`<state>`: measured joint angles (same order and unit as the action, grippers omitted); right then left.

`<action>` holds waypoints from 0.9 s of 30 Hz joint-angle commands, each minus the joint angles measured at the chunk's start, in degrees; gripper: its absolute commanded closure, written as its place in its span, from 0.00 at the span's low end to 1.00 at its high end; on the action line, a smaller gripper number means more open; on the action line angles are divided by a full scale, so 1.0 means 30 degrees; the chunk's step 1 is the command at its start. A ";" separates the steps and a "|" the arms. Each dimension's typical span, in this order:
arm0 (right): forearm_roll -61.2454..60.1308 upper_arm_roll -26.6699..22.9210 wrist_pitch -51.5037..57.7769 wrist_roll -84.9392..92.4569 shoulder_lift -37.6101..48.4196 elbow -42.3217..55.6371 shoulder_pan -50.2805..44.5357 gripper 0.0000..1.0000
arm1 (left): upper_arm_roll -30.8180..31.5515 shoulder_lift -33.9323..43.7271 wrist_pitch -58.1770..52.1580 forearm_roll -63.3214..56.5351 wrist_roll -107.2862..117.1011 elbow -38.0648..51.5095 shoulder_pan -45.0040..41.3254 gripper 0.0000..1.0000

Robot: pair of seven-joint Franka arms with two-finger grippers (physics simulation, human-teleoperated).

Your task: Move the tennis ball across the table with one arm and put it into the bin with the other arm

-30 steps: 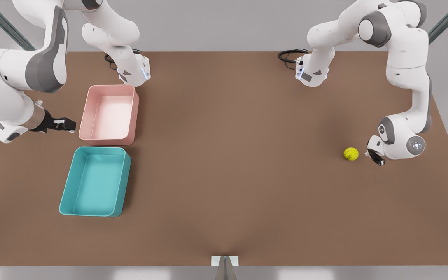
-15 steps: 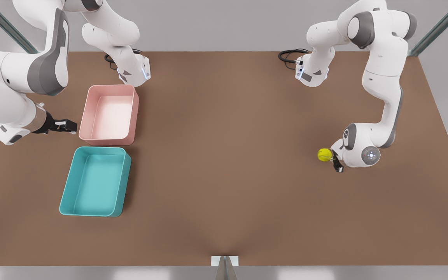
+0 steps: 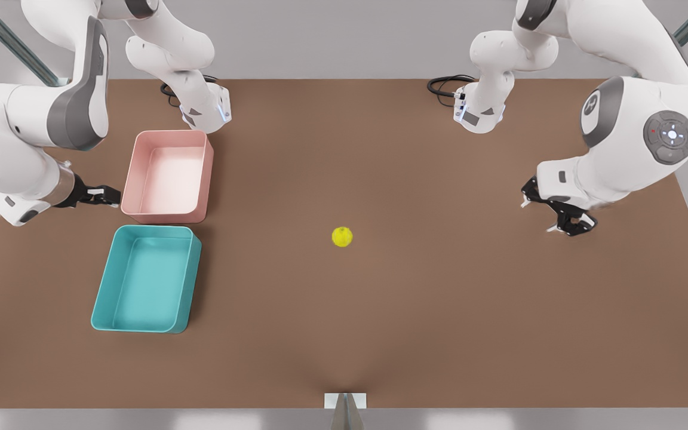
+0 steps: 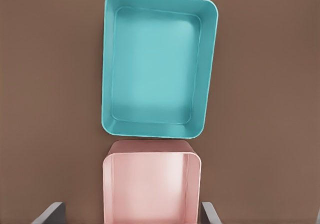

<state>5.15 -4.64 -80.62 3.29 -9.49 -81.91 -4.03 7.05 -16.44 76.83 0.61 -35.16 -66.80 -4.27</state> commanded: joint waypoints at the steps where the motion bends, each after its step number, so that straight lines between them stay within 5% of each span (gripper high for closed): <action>1: 0.0012 0.0022 0.0009 0.0017 -0.0029 0.0026 -0.0006 0.00 | 0.0316 0.0032 -0.5715 -0.0143 2.0508 0.0266 0.0017 0.00; 10: 0.0012 0.0139 0.0009 -0.0012 -0.0059 0.0671 -0.0240 0.00 | 0.0316 -0.0027 -0.5892 0.0003 1.9952 0.0881 0.0222 0.00; 16: -0.0221 0.0168 -0.0604 -0.2987 -0.5120 0.4530 -0.6449 0.00 | 0.0316 -0.0085 -0.5892 0.0032 1.9922 0.0852 0.0222 0.00; 20: -0.3063 0.0198 -0.7196 -0.8243 -0.9374 0.5534 -0.8355 0.00 | 0.0316 -0.0085 -0.5892 0.0062 1.9922 0.0794 0.0252 0.00; 27: -0.4411 0.0198 -1.1590 -1.4774 -1.1836 0.4860 -1.0258 0.00 | 0.0316 -0.0085 -0.6068 0.0091 1.9952 0.0794 0.0252 0.00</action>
<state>-6.57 -4.08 -104.85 -12.37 -44.49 -67.17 -34.18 7.98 -16.77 59.13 0.87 11.42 -64.45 -3.54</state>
